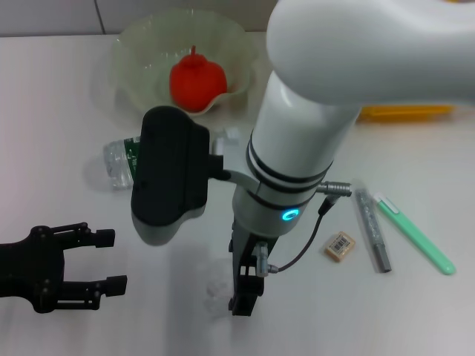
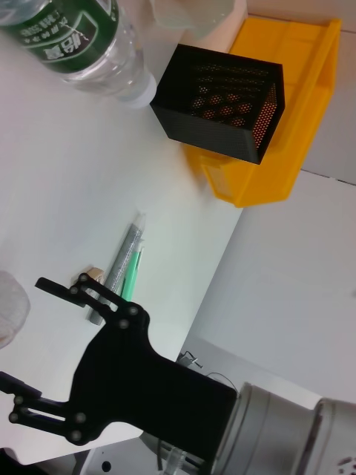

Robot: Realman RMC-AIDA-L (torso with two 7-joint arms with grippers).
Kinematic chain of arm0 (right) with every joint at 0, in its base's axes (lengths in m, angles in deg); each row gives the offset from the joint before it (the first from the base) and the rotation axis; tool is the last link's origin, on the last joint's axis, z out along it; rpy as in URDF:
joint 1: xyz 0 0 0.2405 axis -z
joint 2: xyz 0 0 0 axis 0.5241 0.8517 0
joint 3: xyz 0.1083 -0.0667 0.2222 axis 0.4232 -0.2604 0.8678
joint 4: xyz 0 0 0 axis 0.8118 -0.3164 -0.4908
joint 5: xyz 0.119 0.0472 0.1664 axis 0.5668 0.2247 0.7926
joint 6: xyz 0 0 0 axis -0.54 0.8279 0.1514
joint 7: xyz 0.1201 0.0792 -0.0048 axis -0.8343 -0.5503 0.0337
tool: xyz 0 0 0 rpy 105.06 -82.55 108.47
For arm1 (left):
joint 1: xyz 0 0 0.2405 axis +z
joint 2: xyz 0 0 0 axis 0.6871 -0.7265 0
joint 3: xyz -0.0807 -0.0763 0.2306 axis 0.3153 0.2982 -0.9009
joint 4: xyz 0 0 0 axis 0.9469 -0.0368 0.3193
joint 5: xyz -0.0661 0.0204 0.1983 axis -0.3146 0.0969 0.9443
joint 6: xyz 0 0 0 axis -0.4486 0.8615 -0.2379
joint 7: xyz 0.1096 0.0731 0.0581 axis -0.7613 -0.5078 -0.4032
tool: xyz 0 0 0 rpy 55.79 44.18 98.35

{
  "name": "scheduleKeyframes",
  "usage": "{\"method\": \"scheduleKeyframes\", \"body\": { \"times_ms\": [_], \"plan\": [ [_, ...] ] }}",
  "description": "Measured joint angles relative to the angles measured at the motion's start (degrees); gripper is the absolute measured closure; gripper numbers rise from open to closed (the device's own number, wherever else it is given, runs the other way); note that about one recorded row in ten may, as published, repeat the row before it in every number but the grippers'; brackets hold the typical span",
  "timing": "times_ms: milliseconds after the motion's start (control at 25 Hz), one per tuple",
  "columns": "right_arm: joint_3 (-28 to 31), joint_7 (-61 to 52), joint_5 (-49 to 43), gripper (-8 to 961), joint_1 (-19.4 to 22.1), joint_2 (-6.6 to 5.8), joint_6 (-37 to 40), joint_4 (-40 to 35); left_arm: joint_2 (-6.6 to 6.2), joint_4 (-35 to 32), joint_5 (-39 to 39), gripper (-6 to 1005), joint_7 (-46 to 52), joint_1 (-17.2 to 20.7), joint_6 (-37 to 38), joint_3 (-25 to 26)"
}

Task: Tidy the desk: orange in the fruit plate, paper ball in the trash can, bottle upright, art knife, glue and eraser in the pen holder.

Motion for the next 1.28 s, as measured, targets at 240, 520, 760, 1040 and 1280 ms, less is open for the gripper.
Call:
{"method": "scheduleKeyframes", "body": {
  "times_ms": [240,520,760,1040,1280],
  "plan": [
    [-1.9,-0.5,0.8,151,0.0,0.00,-3.3,0.8,0.09,0.0,0.0,249,0.0,0.0,-0.3,0.0],
    [-5.2,-0.6,3.1,153,-0.3,0.00,-6.2,2.6,0.22,0.0,0.0,252,0.0,0.0,-0.4,0.0],
    [-5.2,-0.7,3.2,156,0.1,0.00,-6.5,2.9,0.27,0.0,0.0,255,0.0,0.0,-0.5,0.0],
    [-3.1,-0.9,2.8,305,0.3,0.00,-5.0,2.9,0.38,0.0,0.0,258,0.0,0.3,-0.5,0.0],
    [11.5,-0.4,-3.6,425,2.8,-0.27,5.4,-1.4,0.35,0.0,0.0,261,0.0,0.7,-0.4,0.0]
  ]
}}
